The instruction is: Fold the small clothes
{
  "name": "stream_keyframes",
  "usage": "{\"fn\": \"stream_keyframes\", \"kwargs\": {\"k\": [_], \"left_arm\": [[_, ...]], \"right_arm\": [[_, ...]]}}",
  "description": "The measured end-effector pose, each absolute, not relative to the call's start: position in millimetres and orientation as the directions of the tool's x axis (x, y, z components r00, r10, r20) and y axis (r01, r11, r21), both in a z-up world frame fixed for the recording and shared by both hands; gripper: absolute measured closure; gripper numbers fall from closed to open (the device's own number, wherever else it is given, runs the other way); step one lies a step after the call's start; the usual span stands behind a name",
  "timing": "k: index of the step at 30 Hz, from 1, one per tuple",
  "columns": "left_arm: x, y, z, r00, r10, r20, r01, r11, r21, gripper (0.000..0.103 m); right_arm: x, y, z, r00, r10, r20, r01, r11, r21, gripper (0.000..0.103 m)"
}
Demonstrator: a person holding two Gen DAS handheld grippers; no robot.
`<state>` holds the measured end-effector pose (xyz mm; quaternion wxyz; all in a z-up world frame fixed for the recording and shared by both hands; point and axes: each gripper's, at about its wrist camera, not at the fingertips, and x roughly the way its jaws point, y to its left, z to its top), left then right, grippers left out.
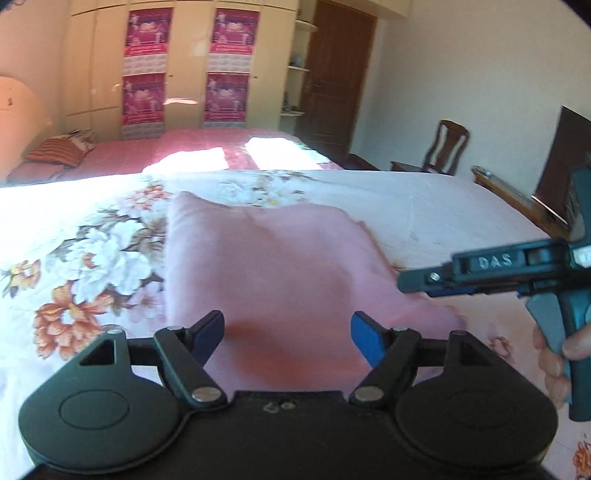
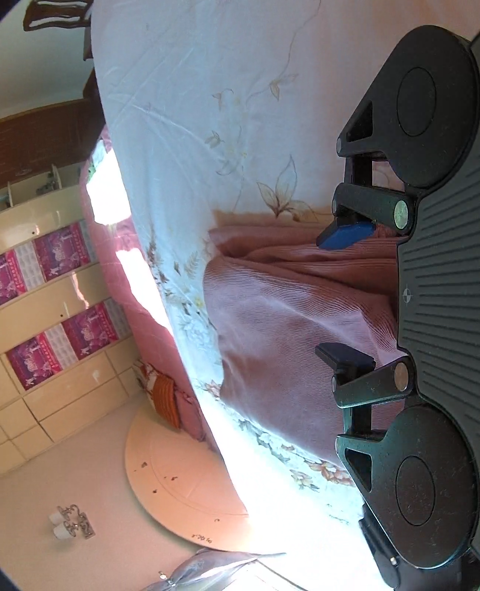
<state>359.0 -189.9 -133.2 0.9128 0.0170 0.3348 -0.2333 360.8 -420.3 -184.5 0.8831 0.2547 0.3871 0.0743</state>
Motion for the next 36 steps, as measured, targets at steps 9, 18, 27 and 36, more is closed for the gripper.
{"fn": "stream_keyframes", "kwargs": {"k": [9,18,27,36], "left_arm": [[379.2,-157.2,-148.0,0.674,-0.333,-0.660,0.349,0.930,-0.113,0.026],[376.7,-154.8,-143.9,0.691,-0.348,-0.634,0.358,0.926,-0.118,0.025],[377.9,-174.3,-168.3,0.619,-0.363,-0.697,0.359,0.920,-0.160,0.022],[383.4,-163.1,-128.8,0.657,-0.387,-0.647,0.361,0.915,-0.181,0.027]], "right_arm": [[383.3,-411.8,-206.2,0.638,0.365,-0.678,0.090,0.839,0.536,0.048],[376.8,-416.8,-185.9,0.703,0.320,-0.635,0.059,0.864,0.501,0.093],[349.9,-425.8,-214.4,0.676,0.220,-0.703,0.135,0.901,0.412,0.093],[373.0,-445.2,-185.9,0.712,0.252,-0.655,0.129,0.871,0.475,0.044]]}}
